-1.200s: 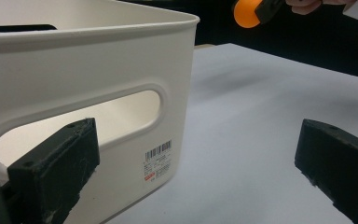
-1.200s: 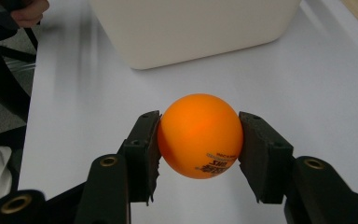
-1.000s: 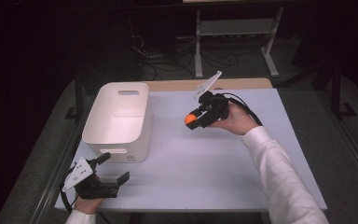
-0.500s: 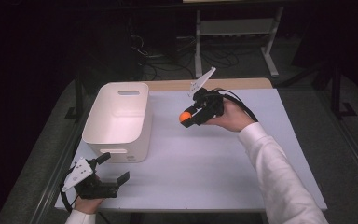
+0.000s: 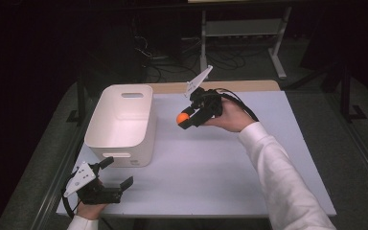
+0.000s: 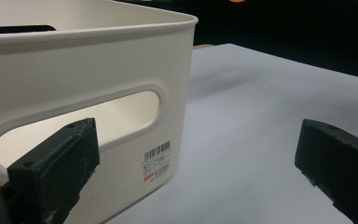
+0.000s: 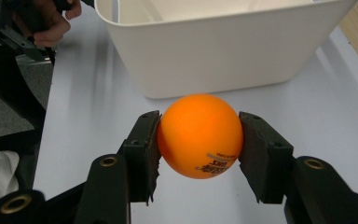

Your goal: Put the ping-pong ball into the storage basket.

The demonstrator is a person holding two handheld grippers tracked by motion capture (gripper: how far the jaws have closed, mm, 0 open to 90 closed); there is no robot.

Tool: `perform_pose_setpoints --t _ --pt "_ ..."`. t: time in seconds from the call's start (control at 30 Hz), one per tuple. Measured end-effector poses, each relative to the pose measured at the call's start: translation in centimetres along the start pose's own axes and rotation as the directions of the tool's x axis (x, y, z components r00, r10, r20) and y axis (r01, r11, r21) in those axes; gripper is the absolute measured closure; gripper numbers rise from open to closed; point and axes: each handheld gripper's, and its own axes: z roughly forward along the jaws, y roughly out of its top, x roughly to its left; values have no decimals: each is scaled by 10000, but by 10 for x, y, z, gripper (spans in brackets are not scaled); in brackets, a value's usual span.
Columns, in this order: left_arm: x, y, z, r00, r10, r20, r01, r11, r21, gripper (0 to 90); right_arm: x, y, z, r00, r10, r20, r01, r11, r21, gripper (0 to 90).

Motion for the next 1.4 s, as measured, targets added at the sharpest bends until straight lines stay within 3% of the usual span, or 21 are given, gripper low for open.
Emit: perform_pose_setpoints --t 0.37,0.8,1.4 --pt "1 0 0 10000 -18 -12 18 10000 -51 0 2 14 8 9998 -122 -170 122 9999 4 494" --pt "0 0 -1 10000 -34 -21 34 10000 -3 0 6 42 13 9980 -589 -242 589 9983 8 493" --pt "1 0 -1 10000 -42 -1 42 10000 -18 0 2 61 21 9973 -658 -336 661 9978 94 494"
